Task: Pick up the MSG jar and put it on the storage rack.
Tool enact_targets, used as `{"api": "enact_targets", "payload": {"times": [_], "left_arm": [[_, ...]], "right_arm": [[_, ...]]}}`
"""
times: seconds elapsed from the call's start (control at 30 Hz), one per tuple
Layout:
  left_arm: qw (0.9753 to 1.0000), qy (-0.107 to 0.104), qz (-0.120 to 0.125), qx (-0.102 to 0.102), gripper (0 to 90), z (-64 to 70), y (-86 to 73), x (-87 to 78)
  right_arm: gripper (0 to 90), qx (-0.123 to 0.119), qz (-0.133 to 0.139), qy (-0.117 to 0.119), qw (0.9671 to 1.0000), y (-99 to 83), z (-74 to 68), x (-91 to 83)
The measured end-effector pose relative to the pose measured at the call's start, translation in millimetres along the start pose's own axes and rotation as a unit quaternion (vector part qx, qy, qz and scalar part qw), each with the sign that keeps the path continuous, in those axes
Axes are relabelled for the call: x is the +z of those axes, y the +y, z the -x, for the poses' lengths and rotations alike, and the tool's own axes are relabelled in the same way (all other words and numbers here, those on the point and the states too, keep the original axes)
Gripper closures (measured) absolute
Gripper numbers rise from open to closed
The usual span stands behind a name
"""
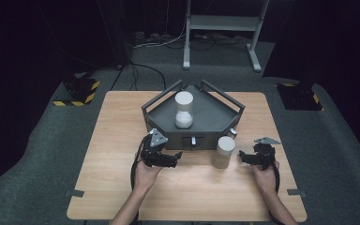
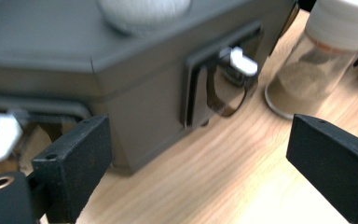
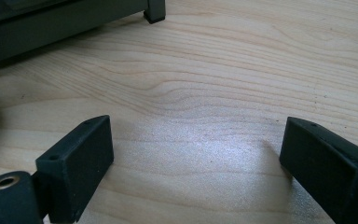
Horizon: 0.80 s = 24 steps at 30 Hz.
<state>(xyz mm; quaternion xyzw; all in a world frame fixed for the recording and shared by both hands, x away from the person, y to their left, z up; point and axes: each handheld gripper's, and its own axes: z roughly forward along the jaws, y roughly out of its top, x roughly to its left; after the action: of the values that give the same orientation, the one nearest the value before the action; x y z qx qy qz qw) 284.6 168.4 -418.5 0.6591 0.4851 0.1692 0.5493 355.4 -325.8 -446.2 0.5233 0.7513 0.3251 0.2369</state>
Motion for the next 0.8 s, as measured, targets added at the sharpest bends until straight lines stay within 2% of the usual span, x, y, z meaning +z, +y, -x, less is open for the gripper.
{"api": "enact_targets", "payload": {"times": [0.13,0.53,0.8], "left_arm": [[1.0000,0.001,-0.001,-0.007,7.4,-2.0,-8.4,1.9],[0.9997,0.018,-0.019,0.000,7.2,-1.6,-31.2,20.8],[0.9993,0.027,-0.025,-0.006,7.0,-3.2,-41.9,29.8]], "right_arm": [[9.6,0.000,0.000,0.000,1.0000,0.0,0.0,0.0],[9.6,0.000,0.000,0.000,1.0000,0.0,0.0,0.0],[9.6,0.000,0.000,0.000,1.0000,0.0,0.0,0.0]]}}
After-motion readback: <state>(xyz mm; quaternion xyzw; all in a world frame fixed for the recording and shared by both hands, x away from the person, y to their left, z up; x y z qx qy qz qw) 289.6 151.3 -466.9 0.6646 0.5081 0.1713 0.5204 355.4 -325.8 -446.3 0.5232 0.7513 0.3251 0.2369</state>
